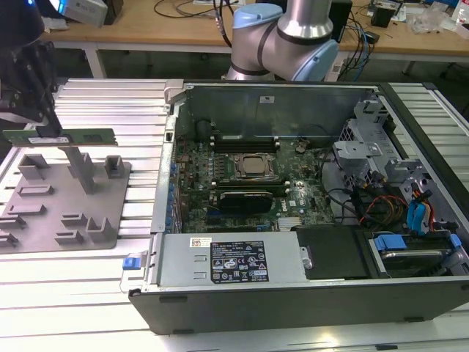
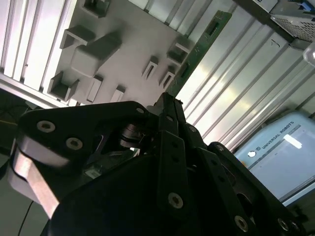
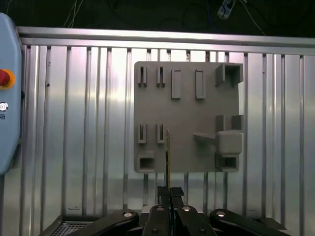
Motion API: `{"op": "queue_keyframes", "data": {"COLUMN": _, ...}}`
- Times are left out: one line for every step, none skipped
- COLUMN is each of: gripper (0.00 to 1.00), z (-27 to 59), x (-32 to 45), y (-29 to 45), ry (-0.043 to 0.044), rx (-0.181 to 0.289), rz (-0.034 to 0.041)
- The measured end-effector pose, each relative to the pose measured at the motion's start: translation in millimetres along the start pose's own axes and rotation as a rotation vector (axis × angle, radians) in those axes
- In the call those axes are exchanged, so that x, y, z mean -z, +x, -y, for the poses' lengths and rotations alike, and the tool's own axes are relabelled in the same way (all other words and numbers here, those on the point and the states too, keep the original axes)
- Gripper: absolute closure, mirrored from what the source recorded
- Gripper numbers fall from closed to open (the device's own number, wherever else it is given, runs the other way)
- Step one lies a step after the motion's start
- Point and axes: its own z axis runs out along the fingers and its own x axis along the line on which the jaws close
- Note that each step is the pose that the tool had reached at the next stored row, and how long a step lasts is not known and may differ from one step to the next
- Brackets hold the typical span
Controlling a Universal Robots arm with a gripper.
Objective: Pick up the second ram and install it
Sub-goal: 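Pick up the second ram and move it above second insertion slot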
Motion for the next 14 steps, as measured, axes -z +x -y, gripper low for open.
{"op": "queue_keyframes", "data": {"gripper": 0.91, "z": 2.6, "x": 0.2, "y": 0.1, "ry": -0.0001, "rx": 0.0, "rz": -0.0001}}
{"op": "queue_keyframes", "data": {"gripper": 0.91, "z": 4.9, "x": 0.2, "y": 0.1, "ry": -0.0001, "rx": 0.0, "rz": 0.0}}
{"op": "queue_keyframes", "data": {"gripper": 0.91, "z": 8.2, "x": 0.4, "y": 0.2, "ry": -0.0002, "rx": 0.0, "rz": 0.0001}}
{"op": "queue_keyframes", "data": {"gripper": 0.91, "z": 13.3, "x": 0.6, "y": 0.3, "ry": -0.0004, "rx": 0.0, "rz": 0.0001}}
{"op": "queue_keyframes", "data": {"gripper": 0.91, "z": 17.5, "x": 0.9, "y": 0.4, "ry": -0.0006, "rx": 0.0, "rz": 0.0}}
{"op": "queue_keyframes", "data": {"gripper": 0.91, "z": 21.7, "x": 1.1, "y": 0.5, "ry": -0.0008, "rx": 0.0, "rz": 0.0}}
{"op": "queue_keyframes", "data": {"gripper": 0.91, "z": 27.6, "x": 1.4, "y": 0.7, "ry": -0.0011, "rx": 0.0, "rz": -0.0001}}
{"op": "queue_keyframes", "data": {"gripper": 0.91, "z": 32.2, "x": 1.5, "y": 0.8, "ry": -0.0012, "rx": 0.0, "rz": 0.0001}}
{"op": "queue_keyframes", "data": {"gripper": 0.91, "z": 37.8, "x": 1.8, "y": 0.9, "ry": -0.0015, "rx": 0.0, "rz": 0.0001}}
{"op": "queue_keyframes", "data": {"gripper": 0.91, "z": 43.5, "x": 2.1, "y": 1.0, "ry": -0.002, "rx": 0.0, "rz": 0.0}}
{"op": "queue_keyframes", "data": {"gripper": 0.91, "z": 48.1, "x": 2.3, "y": 1.1, "ry": -0.0023, "rx": 0.0, "rz": 0.0}}
{"op": "queue_keyframes", "data": {"gripper": 0.91, "z": 57.5, "x": 2.7, "y": 1.4, "ry": -0.0024, "rx": 0.0, "rz": 0.0}}
{"op": "queue_keyframes", "data": {"gripper": 0.91, "z": 63.6, "x": 3.0, "y": 1.5, "ry": -0.0026, "rx": 0.0, "rz": 0.0002}}
{"op": "queue_keyframes", "data": {"gripper": 0.91, "z": 69.5, "x": 3.4, "y": 1.6, "ry": -0.003, "rx": 0.0, "rz": 0.0}}
